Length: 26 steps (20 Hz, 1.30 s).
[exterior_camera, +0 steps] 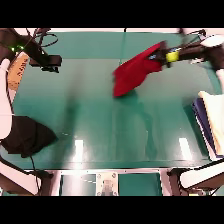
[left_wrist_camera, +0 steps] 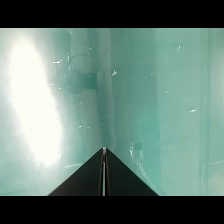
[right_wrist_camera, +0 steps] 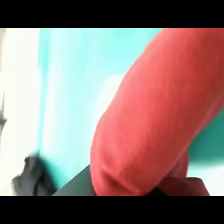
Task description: Fold the shirts.
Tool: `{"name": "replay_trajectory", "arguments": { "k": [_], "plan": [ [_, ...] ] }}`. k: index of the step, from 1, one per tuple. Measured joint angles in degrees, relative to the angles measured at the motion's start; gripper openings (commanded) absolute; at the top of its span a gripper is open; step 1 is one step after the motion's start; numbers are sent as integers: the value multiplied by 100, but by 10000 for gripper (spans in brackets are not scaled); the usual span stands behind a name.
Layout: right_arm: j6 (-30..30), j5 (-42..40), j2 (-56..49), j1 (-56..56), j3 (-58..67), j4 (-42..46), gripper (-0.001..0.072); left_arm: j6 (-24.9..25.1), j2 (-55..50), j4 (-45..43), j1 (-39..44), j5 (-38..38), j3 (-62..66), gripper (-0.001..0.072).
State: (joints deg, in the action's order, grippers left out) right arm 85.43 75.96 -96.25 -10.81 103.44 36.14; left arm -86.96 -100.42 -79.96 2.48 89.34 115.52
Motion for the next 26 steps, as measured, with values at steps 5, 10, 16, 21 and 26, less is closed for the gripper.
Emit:
{"name": "replay_trajectory", "arguments": {
  "k": [5,10,16,21,26],
  "plan": [
    [466,498,378,-2074,472,286,14,-2,0,0,0,15,0,19],
    [883,1123,662,-4120,570,892,13,-4,0,0,0,22,0,19],
    [1311,1790,1139,-5429,566,2540,13,-4,0,15,0,22,0,20],
    [1434,2365,1351,-5587,90,4050,13,-2,0,72,0,52,0,19],
    [1456,2485,1447,-5602,-1161,4979,14,-2,0,90,0,70,0,19]
  ]
}}
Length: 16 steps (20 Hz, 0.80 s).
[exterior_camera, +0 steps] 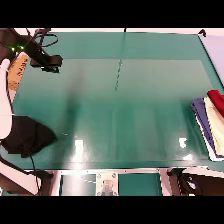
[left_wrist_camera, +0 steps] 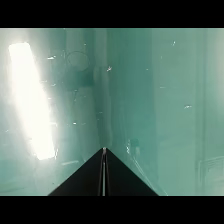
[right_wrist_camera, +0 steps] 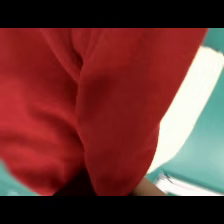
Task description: Fold the shirts.
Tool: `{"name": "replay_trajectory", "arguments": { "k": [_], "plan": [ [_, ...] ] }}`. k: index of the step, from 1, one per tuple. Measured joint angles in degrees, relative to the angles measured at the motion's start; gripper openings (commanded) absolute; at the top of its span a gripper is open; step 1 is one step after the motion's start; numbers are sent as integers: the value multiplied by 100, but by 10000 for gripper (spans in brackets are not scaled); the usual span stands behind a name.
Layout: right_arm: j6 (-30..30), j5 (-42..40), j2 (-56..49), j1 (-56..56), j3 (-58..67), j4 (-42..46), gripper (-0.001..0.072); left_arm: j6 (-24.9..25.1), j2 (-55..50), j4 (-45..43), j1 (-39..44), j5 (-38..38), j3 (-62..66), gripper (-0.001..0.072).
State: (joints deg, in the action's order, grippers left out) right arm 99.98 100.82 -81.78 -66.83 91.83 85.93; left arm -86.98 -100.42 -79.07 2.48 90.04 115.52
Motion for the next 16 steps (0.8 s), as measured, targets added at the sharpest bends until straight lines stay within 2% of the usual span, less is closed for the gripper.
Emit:
{"name": "replay_trajectory", "arguments": {
  "k": [1,2,3,5,10,11,12,14,16],
  "plan": [
    [2,-28,11,-2,-275,151,53,0,0,-2,0,4,0,20],
    [9,-105,15,-2,-570,271,300,0,0,-2,0,11,0,19],
    [9,-151,15,-2,-835,361,604,0,0,0,0,22,0,19],
    [7,-155,13,-4,-1250,479,613,0,0,11,0,31,0,19],
    [92,267,-2,116,-1106,293,602,94,4,136,0,-11,7,19],
    [105,295,-4,216,-933,52,396,120,4,175,0,-24,11,18],
    [116,289,-4,358,-721,-223,57,136,4,227,0,-28,11,18],
    [83,83,-4,769,-317,-922,15,157,26,369,0,2,13,18],
    [-50,-195,-4,1314,7,-1478,15,160,129,514,0,44,11,18]
  ]
}}
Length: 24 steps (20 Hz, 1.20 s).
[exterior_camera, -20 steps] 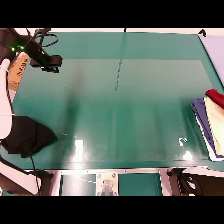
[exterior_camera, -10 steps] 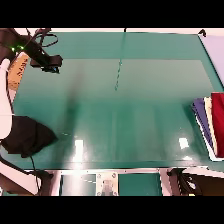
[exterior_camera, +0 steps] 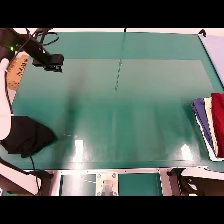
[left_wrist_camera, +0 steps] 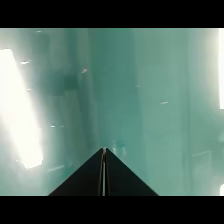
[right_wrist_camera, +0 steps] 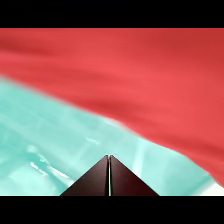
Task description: Fold the shirts.
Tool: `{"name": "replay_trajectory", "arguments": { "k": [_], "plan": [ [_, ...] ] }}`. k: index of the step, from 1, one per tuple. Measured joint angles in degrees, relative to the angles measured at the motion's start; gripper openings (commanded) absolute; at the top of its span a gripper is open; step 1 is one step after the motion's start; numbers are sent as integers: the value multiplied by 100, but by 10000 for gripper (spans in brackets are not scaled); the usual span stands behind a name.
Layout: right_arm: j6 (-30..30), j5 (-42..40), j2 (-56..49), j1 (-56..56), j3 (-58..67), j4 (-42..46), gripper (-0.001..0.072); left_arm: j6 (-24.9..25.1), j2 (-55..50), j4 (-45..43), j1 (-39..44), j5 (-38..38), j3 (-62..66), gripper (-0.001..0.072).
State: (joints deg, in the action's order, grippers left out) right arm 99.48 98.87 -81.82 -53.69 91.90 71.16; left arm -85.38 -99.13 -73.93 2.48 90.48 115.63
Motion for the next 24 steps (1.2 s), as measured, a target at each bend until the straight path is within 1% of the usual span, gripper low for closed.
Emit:
{"name": "replay_trajectory", "arguments": {
  "k": [3,6,8,10,12,14,16,18,24],
  "plan": [
    [-243,-448,7,1012,157,-444,13,-87,352,129,0,42,-103,18],
    [-579,-927,203,2114,-328,-645,13,-249,951,184,0,68,-695,18],
    [-815,-1410,496,2857,-1038,-710,13,-339,1547,199,0,4,-1528,18],
    [-992,-1941,857,3556,-1908,-756,13,-437,2306,221,0,-210,-2706,19],
    [-1119,-2465,1172,4129,-2702,-763,13,-511,3067,223,0,-463,-3877,19],
    [-1189,-2918,1377,4612,-3289,-780,14,-549,3650,223,0,-662,-4791,19],
    [-1226,-3145,1478,4927,-3606,-791,14,-584,4076,219,0,-758,-5418,19],
    [-1250,-3235,1532,5141,-3788,-800,14,-590,4284,214,0,-787,-5737,19],
    [-1270,-3353,1585,5351,-3958,-813,14,-608,4487,203,0,-968,-6037,19]
  ]
}}
